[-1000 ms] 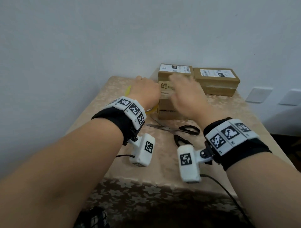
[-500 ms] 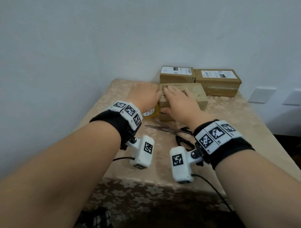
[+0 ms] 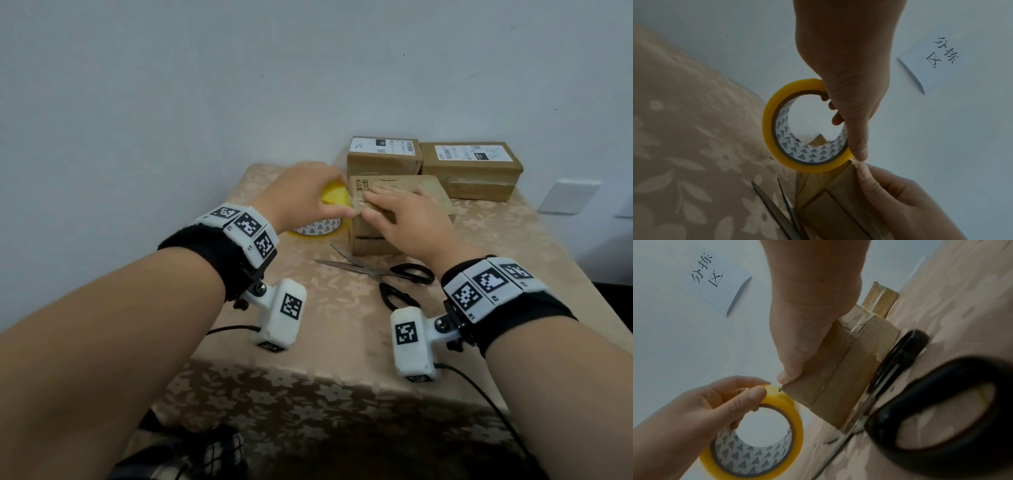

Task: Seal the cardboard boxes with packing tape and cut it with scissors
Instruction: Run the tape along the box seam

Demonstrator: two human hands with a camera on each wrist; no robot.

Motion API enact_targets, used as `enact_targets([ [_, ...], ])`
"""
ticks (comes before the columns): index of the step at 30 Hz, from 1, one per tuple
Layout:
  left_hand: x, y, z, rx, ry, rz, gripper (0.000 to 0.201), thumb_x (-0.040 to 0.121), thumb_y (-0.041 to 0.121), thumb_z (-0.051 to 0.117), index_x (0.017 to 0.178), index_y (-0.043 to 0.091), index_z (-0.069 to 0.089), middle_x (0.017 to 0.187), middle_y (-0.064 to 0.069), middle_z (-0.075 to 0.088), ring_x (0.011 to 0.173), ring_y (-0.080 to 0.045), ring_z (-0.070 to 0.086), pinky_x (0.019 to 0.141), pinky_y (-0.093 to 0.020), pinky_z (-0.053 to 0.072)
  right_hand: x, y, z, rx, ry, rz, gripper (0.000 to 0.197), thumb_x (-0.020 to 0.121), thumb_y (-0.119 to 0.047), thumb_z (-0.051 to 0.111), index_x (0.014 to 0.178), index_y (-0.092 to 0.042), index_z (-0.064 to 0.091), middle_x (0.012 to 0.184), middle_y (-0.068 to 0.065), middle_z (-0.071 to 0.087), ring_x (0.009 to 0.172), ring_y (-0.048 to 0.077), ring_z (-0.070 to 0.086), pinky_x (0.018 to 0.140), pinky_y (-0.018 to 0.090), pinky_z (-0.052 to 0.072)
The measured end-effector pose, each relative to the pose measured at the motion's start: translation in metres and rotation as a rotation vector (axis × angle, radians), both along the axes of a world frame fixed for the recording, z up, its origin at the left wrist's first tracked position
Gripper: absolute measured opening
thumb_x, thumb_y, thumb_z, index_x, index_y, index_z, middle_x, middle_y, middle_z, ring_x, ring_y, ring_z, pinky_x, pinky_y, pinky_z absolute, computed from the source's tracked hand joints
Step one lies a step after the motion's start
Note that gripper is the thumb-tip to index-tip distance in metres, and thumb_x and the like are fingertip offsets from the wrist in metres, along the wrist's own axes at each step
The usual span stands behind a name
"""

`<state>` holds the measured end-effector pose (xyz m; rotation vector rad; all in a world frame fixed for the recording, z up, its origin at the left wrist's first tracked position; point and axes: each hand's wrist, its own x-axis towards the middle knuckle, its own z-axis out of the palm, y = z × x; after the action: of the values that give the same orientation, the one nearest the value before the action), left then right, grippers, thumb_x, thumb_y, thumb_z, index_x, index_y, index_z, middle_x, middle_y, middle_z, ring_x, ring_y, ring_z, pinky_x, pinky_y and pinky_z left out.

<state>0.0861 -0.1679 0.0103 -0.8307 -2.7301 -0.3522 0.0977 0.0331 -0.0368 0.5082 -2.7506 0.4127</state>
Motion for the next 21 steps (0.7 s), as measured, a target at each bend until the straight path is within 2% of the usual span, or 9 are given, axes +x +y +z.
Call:
enact_targets([
  [4,-0.002,0.002,0.0,-0.065,-0.032,0.017,0.054,0.08,0.054,0.064,0.119,0.017,0.058,0.118,-0.003,0.061,0.108,-0.021,0.053,0.085,-0.028,0.036,0.001,0.0,-0.001,0.029,-0.002,-0.014,0.061,0.092,-0.063,0.036,0.141,-0.029,0.045,0.151,-0.01,0.037,0.141,0.006,0.028,0.118,0.047,0.012],
  [9,-0.005,0.004,0.004,-0.127,-0.037,0.019,0.053,0.08,0.053,0.064,0.12,0.019,0.058,0.117,-0.002,0.06,0.109,-0.021,0.05,0.082,-0.027,0.032,0.0,-0.007,-0.004,-0.078,0.029,-0.044,0.039,0.1,-0.045,0.035,0.133,-0.033,0.055,0.144,-0.009,0.048,0.138,0.007,0.034,0.116,0.042,0.015],
  [13,-0.005,0.005,0.003,-0.122,-0.061,0.037,0.055,0.08,0.053,0.064,0.121,0.016,0.057,0.117,-0.004,0.059,0.109,-0.022,0.05,0.082,-0.026,0.031,0.0,-0.009,-0.005,-0.042,0.062,-0.057,0.04,0.1,-0.046,0.037,0.132,-0.032,0.056,0.139,-0.008,0.052,0.134,0.011,0.04,0.111,0.039,0.018],
  [18,0.001,0.015,0.003,-0.073,-0.07,0.002,0.057,0.082,0.043,0.067,0.129,0.015,0.05,0.127,-0.005,0.055,0.116,-0.023,0.049,0.089,-0.029,0.034,-0.008,0.01,-0.006,-0.078,0.022,-0.086,0.04,0.098,-0.048,0.039,0.132,-0.036,0.055,0.145,-0.009,0.046,0.139,0.014,0.034,0.115,0.044,0.015],
  [19,0.001,0.016,0.002,-0.066,-0.071,-0.009,0.058,0.083,0.041,0.068,0.13,0.015,0.047,0.127,-0.005,0.055,0.115,-0.023,0.05,0.087,-0.029,0.035,-0.009,0.013,-0.006,-0.084,0.005,-0.097,0.039,0.098,-0.048,0.04,0.132,-0.037,0.054,0.146,-0.01,0.045,0.14,0.014,0.033,0.116,0.045,0.013],
  [21,0.001,0.015,0.001,-0.016,-0.103,0.001,0.059,0.083,0.039,0.069,0.13,0.014,0.043,0.121,-0.004,0.056,0.102,-0.02,0.051,0.074,-0.024,0.032,-0.008,0.014,-0.006,-0.094,0.002,-0.106,0.04,0.098,-0.048,0.04,0.133,-0.036,0.053,0.146,-0.01,0.045,0.14,0.012,0.033,0.116,0.045,0.012],
])
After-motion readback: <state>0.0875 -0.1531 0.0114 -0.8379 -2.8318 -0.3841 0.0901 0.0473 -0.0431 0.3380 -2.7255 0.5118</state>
